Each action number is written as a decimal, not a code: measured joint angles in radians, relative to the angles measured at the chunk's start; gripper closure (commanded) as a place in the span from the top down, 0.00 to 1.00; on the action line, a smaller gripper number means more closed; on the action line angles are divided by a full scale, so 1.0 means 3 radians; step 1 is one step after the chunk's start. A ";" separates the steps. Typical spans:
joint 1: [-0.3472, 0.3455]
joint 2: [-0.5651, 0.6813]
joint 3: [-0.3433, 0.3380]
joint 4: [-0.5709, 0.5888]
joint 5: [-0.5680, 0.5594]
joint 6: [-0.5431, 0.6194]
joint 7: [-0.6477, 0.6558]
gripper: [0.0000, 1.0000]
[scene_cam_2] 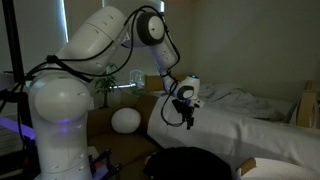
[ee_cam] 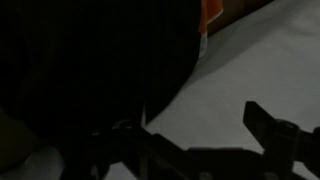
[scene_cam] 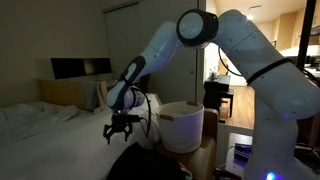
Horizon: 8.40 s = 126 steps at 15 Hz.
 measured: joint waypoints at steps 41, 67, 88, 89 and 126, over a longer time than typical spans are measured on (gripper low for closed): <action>-0.0198 0.0566 -0.0428 -0.0324 0.0972 -0.0864 0.1357 1.00; -0.0486 0.1523 -0.0161 0.0814 0.0991 -0.1350 0.1383 0.12; -0.0147 0.0482 -0.0198 0.0091 0.0991 -0.0618 0.1822 0.13; -0.0147 0.0427 -0.0203 0.0065 0.0989 -0.0623 0.1822 0.13; -0.0361 -0.1056 -0.1018 -0.0690 -0.1410 -0.1113 0.1412 0.09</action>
